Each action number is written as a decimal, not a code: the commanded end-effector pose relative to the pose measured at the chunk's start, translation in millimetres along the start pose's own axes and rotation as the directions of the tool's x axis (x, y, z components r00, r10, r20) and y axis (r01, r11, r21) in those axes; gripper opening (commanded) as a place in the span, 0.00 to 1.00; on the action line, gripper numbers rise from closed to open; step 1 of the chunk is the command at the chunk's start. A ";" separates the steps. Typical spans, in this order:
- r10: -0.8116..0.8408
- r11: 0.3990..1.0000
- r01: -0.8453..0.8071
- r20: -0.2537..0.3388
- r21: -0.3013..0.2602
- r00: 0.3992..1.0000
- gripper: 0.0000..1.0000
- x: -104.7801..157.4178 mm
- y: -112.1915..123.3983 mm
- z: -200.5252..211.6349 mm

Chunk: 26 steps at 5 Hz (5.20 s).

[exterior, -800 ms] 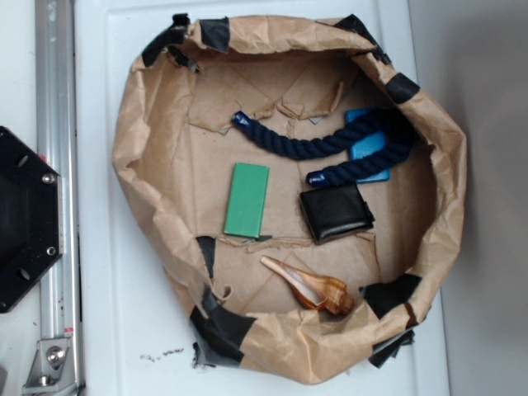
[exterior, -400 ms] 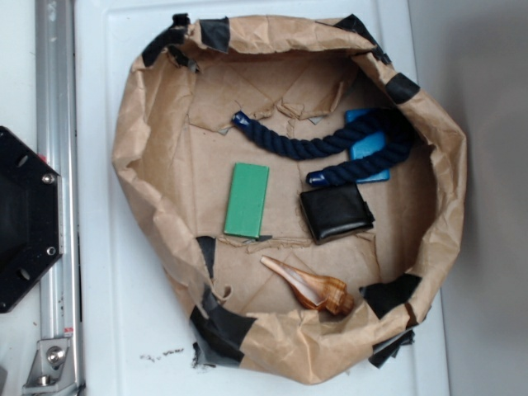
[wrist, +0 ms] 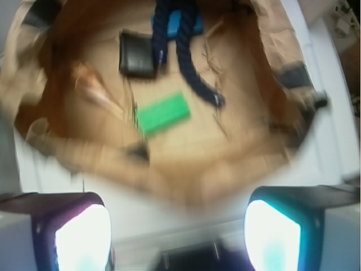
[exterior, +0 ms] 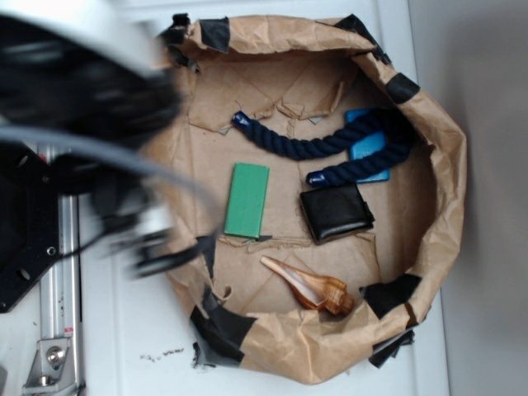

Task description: Grab the green block.

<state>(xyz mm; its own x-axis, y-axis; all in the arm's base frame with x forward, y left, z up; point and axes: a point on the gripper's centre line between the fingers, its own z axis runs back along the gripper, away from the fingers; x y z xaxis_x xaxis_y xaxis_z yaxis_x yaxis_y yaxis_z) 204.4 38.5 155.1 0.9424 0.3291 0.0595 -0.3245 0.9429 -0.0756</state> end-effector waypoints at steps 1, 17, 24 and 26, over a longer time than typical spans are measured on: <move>0.395 0.915 -0.384 0.078 -0.125 0.915 1.00 75.5 -24.0 -50.1; -0.010 0.991 0.007 0.024 0.135 1.000 1.00 77.9 5.0 -55.5; -0.940 0.322 0.944 -0.138 -0.064 0.312 1.00 15.4 2.1 -105.6; -0.936 0.348 0.934 -0.088 -0.080 0.341 1.00 9.5 -18.4 -115.0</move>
<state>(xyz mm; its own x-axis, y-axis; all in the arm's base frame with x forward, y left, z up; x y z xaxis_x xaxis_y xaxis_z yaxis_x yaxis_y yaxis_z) 220.8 14.0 37.4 0.6588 -0.7523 -0.0070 0.7504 0.6577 -0.0665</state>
